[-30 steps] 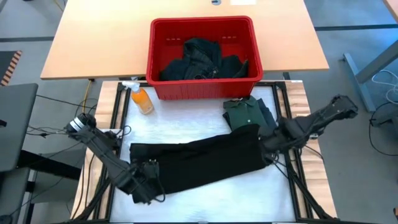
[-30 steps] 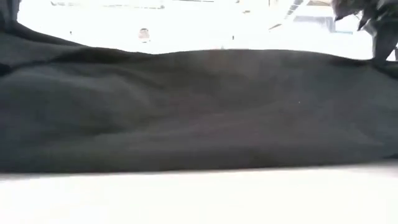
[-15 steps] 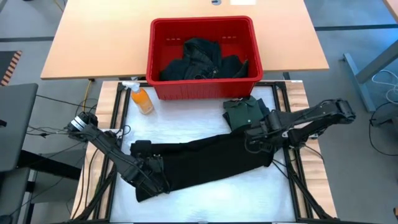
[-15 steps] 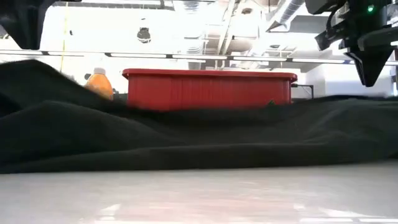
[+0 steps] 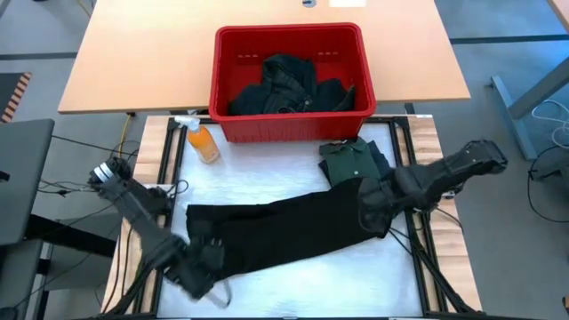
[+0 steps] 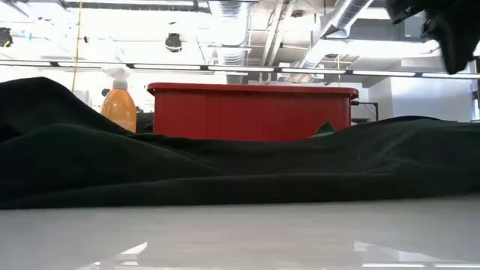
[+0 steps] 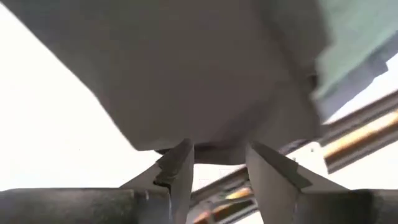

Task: Fold laundry
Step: Fold the black shirt

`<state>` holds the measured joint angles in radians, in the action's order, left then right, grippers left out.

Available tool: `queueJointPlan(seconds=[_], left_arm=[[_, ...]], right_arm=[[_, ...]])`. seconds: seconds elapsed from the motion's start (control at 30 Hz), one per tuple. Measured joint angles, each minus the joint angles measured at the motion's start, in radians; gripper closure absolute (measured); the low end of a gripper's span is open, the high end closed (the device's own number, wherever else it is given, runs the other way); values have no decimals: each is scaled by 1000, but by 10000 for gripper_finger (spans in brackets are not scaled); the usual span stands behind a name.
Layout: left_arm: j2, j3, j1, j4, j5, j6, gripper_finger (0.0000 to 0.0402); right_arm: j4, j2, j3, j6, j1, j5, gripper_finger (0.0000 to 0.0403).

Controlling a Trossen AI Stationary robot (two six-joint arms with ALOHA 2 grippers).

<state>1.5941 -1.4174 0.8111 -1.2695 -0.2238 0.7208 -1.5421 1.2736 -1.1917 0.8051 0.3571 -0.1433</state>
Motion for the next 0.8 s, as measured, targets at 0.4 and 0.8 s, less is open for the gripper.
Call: queueJointPlan(seconds=[0.4, 0.8], left_arm=[[81, 220, 243, 447, -69, 51, 274], [225, 246, 225, 473, -70, 29, 274]], right_arm=[[313, 63, 147, 399, 495, -37, 237], [353, 310, 168, 445, 634, -73, 237]])
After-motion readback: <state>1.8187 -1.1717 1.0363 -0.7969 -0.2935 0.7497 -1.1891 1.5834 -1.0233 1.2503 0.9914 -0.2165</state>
